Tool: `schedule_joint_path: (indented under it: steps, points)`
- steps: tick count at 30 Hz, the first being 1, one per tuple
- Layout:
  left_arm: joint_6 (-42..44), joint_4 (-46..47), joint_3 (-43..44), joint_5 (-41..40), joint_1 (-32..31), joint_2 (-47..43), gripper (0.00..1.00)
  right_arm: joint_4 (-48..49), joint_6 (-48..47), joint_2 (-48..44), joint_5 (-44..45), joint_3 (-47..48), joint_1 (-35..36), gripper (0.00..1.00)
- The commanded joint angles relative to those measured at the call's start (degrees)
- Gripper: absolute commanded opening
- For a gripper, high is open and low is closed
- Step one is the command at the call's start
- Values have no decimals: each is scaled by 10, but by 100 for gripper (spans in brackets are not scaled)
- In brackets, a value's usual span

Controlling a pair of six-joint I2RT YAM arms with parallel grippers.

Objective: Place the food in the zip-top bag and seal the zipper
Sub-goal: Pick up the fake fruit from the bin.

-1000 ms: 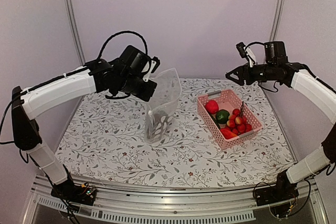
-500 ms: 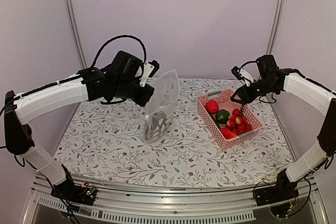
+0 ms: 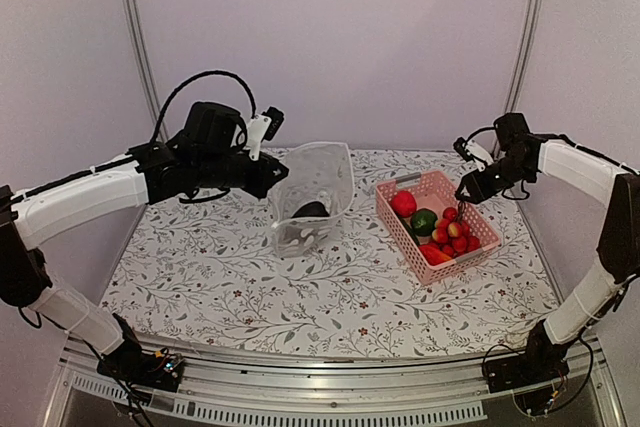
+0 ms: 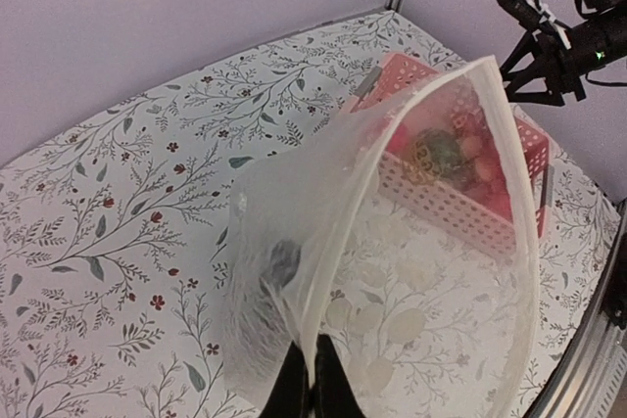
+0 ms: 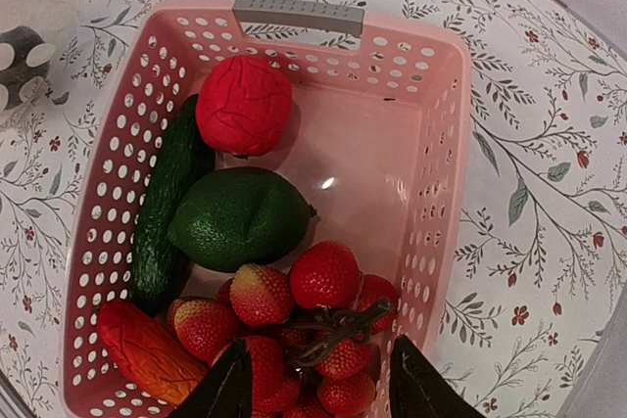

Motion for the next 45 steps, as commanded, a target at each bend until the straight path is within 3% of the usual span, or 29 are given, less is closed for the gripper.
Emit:
schedule_joint_path:
  steps: [1,20,30,36,45]
  points:
    - [-4,25,-12,24,10,-6,0,-8,9,14,17,2,-19,46]
    - [1,34,-27,22,20,-1,0,10,-13,63,-23,40,-6,51]
    - [0,34,-29,27,26,1,0,-29,-61,119,4,87,62,64]
    - [4,35,-30,27,27,-3,0,-56,-60,175,1,123,74,80]
    - [5,35,-33,30,27,-9,0,-81,-56,236,13,161,98,89]
